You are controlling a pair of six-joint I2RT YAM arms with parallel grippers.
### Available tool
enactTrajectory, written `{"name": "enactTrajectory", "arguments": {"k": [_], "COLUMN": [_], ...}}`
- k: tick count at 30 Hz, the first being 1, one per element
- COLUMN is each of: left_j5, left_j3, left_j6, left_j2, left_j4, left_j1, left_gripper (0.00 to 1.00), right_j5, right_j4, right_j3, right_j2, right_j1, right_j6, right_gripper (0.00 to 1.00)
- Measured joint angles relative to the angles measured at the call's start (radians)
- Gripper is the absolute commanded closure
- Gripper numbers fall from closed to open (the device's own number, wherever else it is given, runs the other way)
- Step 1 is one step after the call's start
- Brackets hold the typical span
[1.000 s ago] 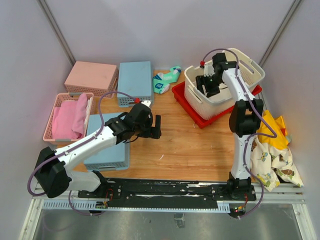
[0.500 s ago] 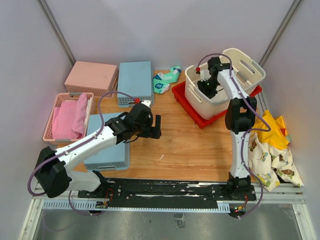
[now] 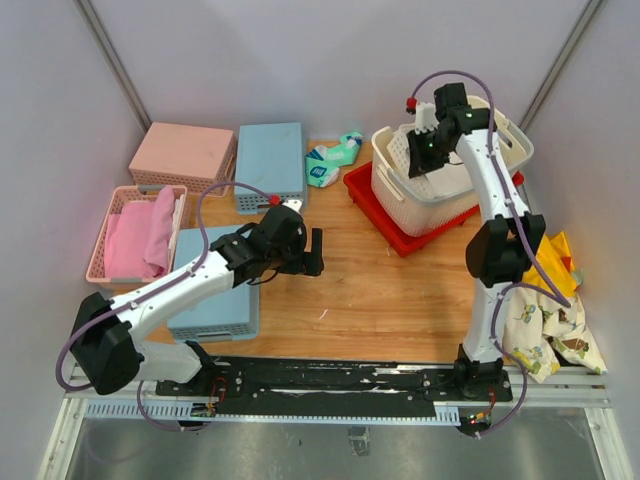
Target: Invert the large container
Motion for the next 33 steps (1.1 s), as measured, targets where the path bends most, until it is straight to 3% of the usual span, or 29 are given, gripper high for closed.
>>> {"name": "enactTrajectory", "arguments": {"k": [16,20,24,29,33], "left_j5": [0.143,0.168,0.098,-0.042,-0.154], "left_j3": [0.027,0.133,0.317,0.518,0.546], "left_j6": [-0.019,-0.023,-0.034,-0.055,-0.098], "left_j2": [-0.127,-0.23,-0.348,-0.416,-0.457], "left_j4": [0.055,0.047,0.009,-0.057,-0.1], "left_j1": [0.0,-0.001,-0.001,-0.001,-0.001], "left_gripper": [0.01,0.01,0.01,0.01,0.01], "right_j5": [-0.007,-0.048,-0.234,-0.417,-0.512], "right_j4": [0.154,0.199,0.249,0.353,0.458], "right_j3": [-0.131,-0.217,-0.313,-0.436,-0.553], "right_j2": [-0.671,-0.811,-0.897,-0.925,-0.909], "right_j1": [0.014,0.136,0.224,0.443,0.62], "right_j6": [0.21,0.22,0.245,0.293,0.34], "right_gripper": [0.99,1.0,0.99,0.99,0.99]}}
